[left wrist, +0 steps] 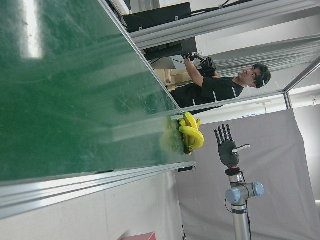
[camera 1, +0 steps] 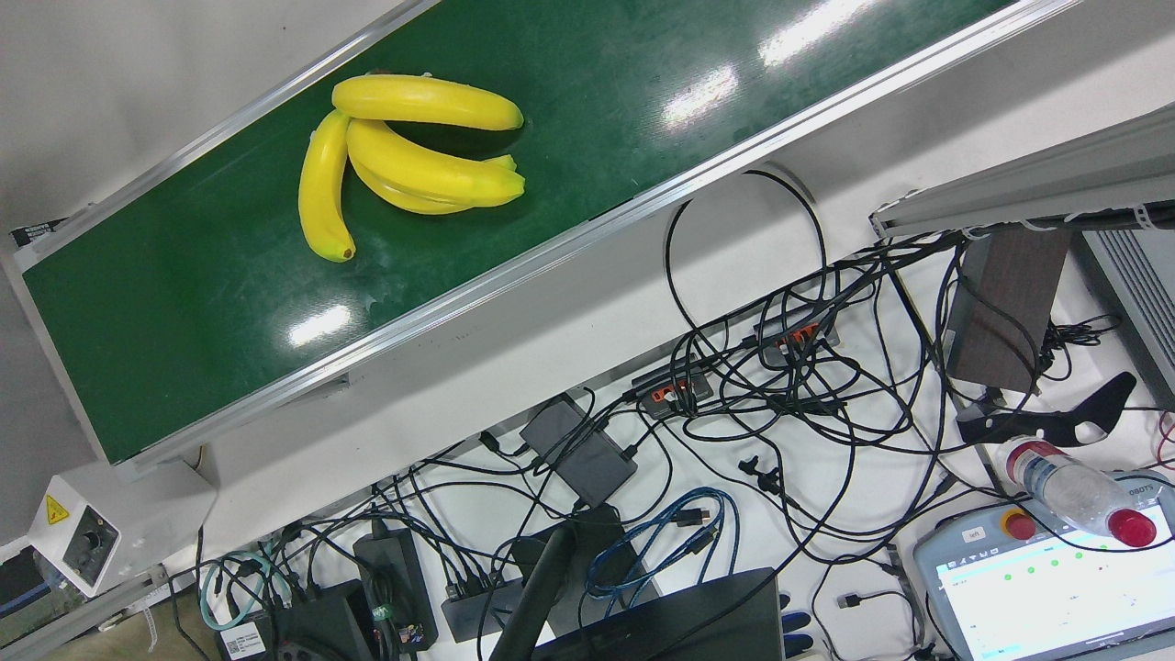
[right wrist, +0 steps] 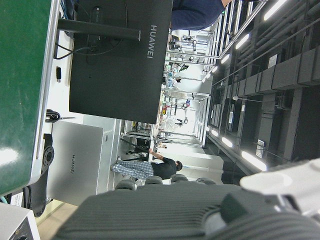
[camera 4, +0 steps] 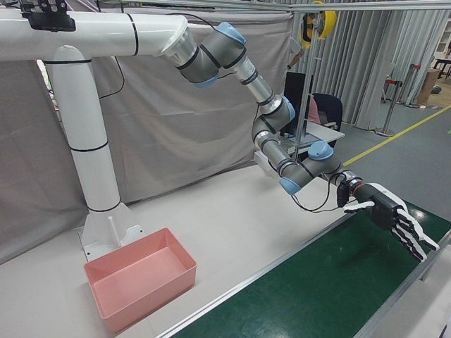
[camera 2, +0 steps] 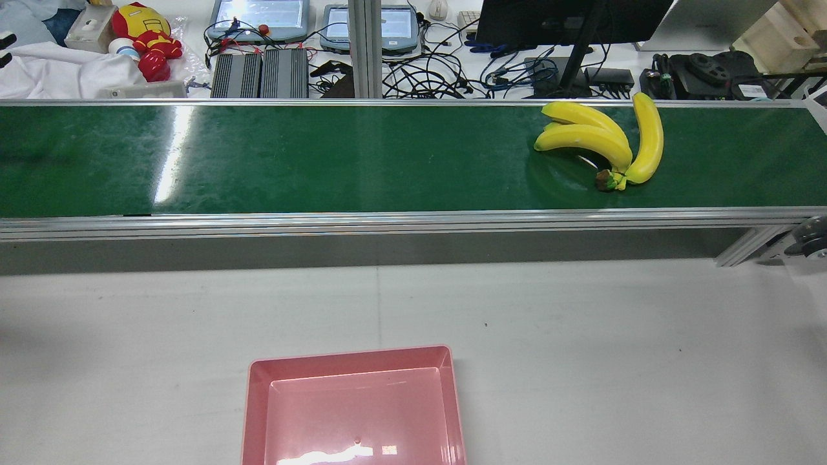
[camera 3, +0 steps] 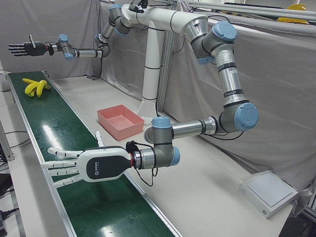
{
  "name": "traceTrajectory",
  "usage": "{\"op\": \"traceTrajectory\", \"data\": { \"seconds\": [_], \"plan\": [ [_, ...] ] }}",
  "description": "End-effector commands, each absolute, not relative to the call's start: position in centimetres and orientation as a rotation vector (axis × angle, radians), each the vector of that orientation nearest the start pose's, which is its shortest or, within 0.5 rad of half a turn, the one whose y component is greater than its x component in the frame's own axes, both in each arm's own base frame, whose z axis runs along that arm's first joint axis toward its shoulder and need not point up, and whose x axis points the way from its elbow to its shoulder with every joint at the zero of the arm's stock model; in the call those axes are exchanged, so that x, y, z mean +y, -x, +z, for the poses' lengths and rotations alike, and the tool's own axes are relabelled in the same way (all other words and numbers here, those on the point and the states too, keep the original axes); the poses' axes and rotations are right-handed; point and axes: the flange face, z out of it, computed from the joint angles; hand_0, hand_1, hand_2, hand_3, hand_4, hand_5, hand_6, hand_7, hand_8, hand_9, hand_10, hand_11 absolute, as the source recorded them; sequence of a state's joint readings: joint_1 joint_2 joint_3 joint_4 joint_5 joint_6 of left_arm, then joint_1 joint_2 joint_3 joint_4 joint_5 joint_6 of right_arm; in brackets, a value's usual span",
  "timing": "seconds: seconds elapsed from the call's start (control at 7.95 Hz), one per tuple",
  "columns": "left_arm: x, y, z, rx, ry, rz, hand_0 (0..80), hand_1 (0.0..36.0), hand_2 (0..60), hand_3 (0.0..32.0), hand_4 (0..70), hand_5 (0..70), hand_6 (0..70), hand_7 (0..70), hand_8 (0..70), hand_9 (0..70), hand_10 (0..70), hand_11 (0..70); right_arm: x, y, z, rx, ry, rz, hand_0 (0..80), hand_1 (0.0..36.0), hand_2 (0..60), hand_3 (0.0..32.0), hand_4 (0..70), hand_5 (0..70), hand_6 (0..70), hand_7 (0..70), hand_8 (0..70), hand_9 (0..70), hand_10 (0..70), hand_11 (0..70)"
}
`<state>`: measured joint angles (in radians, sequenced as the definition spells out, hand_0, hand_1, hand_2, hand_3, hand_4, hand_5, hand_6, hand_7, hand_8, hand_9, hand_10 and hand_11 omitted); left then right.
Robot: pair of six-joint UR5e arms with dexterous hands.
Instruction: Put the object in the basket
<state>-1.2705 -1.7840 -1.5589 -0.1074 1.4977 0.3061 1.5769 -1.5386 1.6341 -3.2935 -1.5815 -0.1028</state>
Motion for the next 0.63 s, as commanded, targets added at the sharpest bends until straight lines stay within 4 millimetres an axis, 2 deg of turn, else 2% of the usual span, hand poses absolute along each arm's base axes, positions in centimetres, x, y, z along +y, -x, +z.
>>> {"op": "traceTrajectory", "data": {
  "seconds": [0.0,0.13,0.5],
  "plan": [
    [-61.41,-3.79,56.21,2.33,-0.064,-1.646,56.0,15.2,0.0,14.8,7.9,17.9,0.0,5.7,7.0,7.9,3.7,7.4,-49.72,-13.53,65.45,2.212,0.108,-2.337,0.0,0.0,0.0,0.0,0.0,0.0,0.0,0.0,0.0,0.0,0.0,0.0],
    [-61.4,-3.69,56.25,2.328,-0.066,-1.65,55.3,14.7,0.0,12.8,9.0,17.6,0.4,5.7,7.5,8.0,3.6,7.2,-49.72,-13.53,65.45,2.212,0.108,-2.337,0.0,0.0,0.0,0.0,0.0,0.0,0.0,0.0,0.0,0.0,0.0,0.0],
    [-61.39,-3.69,55.94,2.334,-0.066,-1.644,54.6,13.9,0.0,12.4,8.9,18.1,0.5,6.0,7.8,8.2,3.3,6.8,-49.72,-13.53,65.45,2.212,0.108,-2.337,0.0,0.0,0.0,0.0,0.0,0.0,0.0,0.0,0.0,0.0,0.0,0.0]
  ]
}}
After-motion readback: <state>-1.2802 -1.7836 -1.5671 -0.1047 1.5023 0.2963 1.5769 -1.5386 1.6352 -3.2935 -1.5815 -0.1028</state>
